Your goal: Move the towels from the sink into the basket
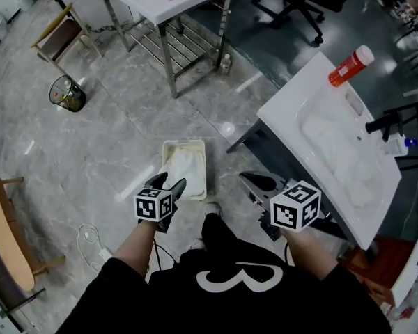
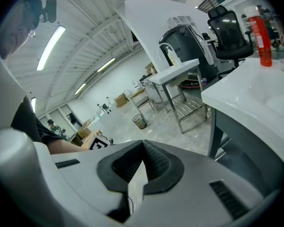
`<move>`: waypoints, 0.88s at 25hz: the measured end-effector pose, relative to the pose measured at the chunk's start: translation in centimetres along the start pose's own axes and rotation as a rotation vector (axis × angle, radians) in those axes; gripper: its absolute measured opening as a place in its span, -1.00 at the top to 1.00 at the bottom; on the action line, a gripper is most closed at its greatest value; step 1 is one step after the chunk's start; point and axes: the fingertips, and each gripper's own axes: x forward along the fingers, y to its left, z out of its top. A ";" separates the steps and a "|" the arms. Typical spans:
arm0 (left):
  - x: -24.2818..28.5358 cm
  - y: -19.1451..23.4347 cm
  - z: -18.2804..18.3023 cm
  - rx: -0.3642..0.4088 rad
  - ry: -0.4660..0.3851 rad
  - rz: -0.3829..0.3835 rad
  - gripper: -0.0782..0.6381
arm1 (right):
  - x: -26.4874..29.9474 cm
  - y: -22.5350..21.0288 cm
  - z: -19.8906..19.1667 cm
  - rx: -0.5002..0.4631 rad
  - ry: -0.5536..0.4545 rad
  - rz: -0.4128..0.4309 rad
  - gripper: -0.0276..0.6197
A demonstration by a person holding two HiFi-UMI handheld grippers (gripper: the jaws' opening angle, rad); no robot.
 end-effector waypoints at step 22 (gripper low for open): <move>-18.9 -31.6 6.9 0.445 -0.256 -0.652 0.04 | -20.7 8.7 -6.3 0.050 -0.408 -0.301 0.91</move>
